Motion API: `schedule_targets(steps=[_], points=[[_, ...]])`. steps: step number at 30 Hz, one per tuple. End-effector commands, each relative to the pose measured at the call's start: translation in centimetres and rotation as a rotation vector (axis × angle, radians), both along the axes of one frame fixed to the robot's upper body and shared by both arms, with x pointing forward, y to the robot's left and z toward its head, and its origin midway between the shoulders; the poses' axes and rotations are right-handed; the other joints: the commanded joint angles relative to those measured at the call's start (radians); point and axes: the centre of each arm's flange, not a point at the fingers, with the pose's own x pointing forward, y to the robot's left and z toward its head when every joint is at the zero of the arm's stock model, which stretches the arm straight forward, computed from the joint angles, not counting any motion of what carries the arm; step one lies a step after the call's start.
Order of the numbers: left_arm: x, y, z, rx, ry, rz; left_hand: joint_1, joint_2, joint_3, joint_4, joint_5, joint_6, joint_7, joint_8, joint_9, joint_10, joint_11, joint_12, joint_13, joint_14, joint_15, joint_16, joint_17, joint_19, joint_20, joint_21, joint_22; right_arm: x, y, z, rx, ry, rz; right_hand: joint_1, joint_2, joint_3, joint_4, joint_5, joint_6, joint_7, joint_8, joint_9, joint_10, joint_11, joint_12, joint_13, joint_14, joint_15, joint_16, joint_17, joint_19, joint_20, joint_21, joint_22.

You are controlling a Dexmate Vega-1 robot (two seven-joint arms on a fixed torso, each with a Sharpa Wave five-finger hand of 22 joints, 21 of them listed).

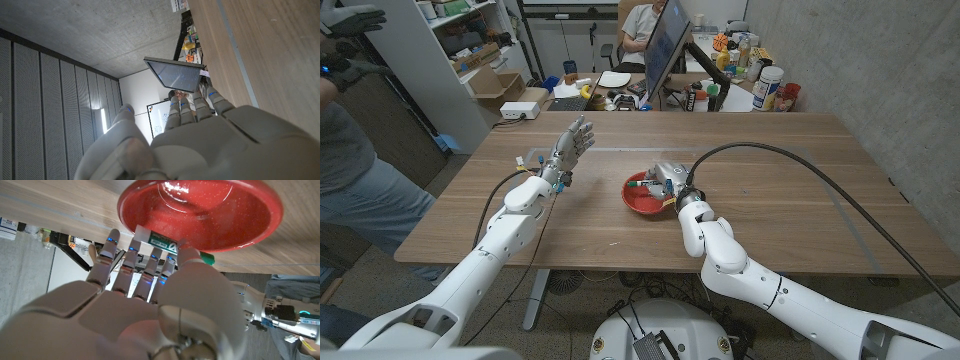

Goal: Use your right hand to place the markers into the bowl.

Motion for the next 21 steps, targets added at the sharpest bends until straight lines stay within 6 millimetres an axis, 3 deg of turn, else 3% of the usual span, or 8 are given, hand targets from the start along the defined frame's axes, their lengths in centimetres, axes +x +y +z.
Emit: schedule_targets(steps=[1,5,12,18,21], points=[[-0.12,-0.12,0.04,0.006,0.001,0.001,0.001,0.011,-0.002,-0.006,-0.002,0.002,-0.002,-0.002,0.003,0.004,0.001,0.000,0.004,0.001,0.000,0.003,0.003,-0.005,-0.002,0.004,0.003,0.33,-0.42,-0.49,-0.006,0.028,-0.022,0.004,-0.014,-0.001,0.004,-0.001,-0.045,-0.002,-0.019,0.001,-0.038,0.003,-0.019,0.006,-0.032,0.011,-0.014,0.005,-0.028,-0.001,-0.001,0.002],[-0.16,-0.15,0.05,0.008,0.001,0.001,0.001,0.011,-0.002,-0.006,-0.002,0.001,-0.003,-0.002,0.003,0.004,0.001,0.000,0.004,0.001,0.001,0.003,0.003,-0.005,-0.001,0.004,0.003,0.32,-0.46,-0.50,-0.019,0.043,-0.029,-0.001,-0.018,0.003,0.004,-0.003,-0.107,0.006,-0.046,-0.003,-0.090,0.020,-0.042,0.010,-0.074,0.016,-0.035,0.002,-0.063,-0.001,-0.002,0.002],[-0.31,-0.15,0.03,0.003,-0.002,0.001,0.001,0.011,-0.002,-0.006,-0.002,0.003,-0.002,-0.002,0.003,0.005,-0.001,0.000,0.004,0.001,0.000,0.003,0.003,-0.005,-0.001,0.004,0.003,0.22,-0.68,-0.45,-0.029,0.056,-0.031,0.003,-0.023,0.014,-0.001,-0.001,-0.178,0.021,-0.063,-0.003,-0.157,0.041,-0.073,0.015,-0.131,0.032,-0.060,-0.002,-0.119,-0.001,-0.005,0.002],[-0.45,-0.18,-0.12,0.005,0.001,0.001,0.001,0.011,-0.002,-0.007,-0.002,0.003,-0.002,-0.002,0.003,0.004,0.000,0.000,0.004,0.001,-0.001,0.003,0.003,-0.005,-0.001,0.004,0.003,0.01,-0.83,-0.34,-0.024,0.045,-0.027,0.000,-0.024,0.016,0.001,0.000,-0.194,0.025,-0.064,-0.002,-0.169,0.046,-0.078,0.017,-0.139,0.035,-0.064,-0.003,-0.130,-0.001,-0.004,0.002],[-0.47,-0.20,-0.26,0.005,0.004,0.001,0.001,0.011,-0.001,-0.007,-0.002,0.002,-0.003,-0.002,0.003,0.005,0.000,0.000,0.004,0.001,0.000,0.003,0.003,-0.005,-0.001,0.005,0.003,-0.18,-0.94,-0.19,-0.019,0.037,-0.026,-0.005,-0.022,0.017,0.004,-0.001,-0.176,0.019,-0.052,-0.001,-0.149,0.041,-0.071,0.018,-0.122,0.028,-0.056,-0.002,-0.137,-0.001,-0.001,0.002]])
